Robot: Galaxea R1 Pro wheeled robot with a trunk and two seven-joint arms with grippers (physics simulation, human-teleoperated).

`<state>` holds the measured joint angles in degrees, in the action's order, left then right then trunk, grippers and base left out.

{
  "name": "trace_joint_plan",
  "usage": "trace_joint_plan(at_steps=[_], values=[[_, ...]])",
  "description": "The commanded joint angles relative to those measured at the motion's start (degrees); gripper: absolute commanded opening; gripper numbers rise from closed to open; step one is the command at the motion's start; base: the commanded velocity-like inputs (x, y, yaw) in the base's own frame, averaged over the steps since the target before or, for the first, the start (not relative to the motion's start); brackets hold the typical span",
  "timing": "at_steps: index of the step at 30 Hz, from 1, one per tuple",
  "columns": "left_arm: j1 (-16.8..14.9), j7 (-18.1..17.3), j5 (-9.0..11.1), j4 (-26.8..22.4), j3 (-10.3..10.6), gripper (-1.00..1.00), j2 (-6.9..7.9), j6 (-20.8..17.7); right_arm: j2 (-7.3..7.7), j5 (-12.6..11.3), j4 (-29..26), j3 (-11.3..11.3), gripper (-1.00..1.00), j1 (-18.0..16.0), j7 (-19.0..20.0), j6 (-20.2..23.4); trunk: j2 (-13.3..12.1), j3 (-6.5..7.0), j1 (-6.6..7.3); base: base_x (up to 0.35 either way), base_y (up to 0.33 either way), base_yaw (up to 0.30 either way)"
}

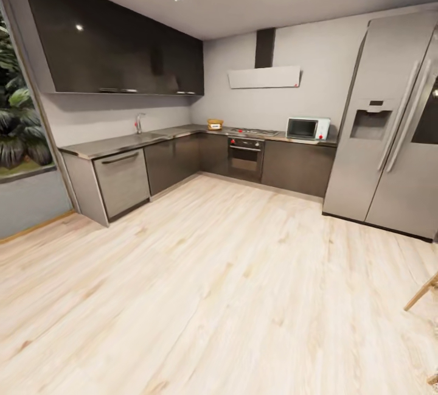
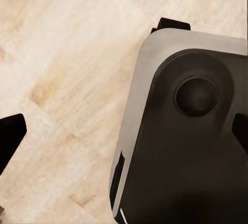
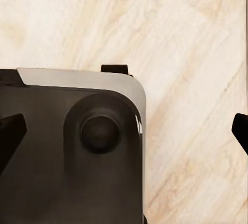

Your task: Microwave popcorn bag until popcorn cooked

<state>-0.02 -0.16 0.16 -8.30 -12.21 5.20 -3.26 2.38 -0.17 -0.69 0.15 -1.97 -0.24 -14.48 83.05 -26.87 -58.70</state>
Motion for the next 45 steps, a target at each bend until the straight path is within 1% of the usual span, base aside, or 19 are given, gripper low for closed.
trace_joint_plan(at_steps=[1,26,36,45], values=[[0.04,-0.02,0.00,-0.14,-0.27,1.00,-0.02,-0.34,0.00,-0.03,0.07,0.02,1.00,-0.05,-0.02,-0.19,0.03,-0.06,-0.03,0.345,0.000,-0.272],[0.06,-0.02,0.02,-0.14,-0.27,1.00,-0.02,-0.34,0.00,-0.06,0.07,0.02,1.00,-0.05,-0.02,-0.19,0.03,-0.06,-0.03,0.345,0.001,-0.272],[0.07,-0.02,0.02,-0.14,-0.27,1.00,-0.02,-0.34,-0.01,-0.02,0.07,0.02,1.00,-0.05,-0.02,-0.19,0.03,-0.06,-0.03,0.344,0.066,-0.267],[0.09,-0.02,0.02,-0.14,-0.27,1.00,-0.02,-0.34,-0.01,-0.03,0.07,0.02,1.00,-0.05,-0.02,-0.19,0.03,-0.06,-0.03,0.336,0.094,-0.036]])
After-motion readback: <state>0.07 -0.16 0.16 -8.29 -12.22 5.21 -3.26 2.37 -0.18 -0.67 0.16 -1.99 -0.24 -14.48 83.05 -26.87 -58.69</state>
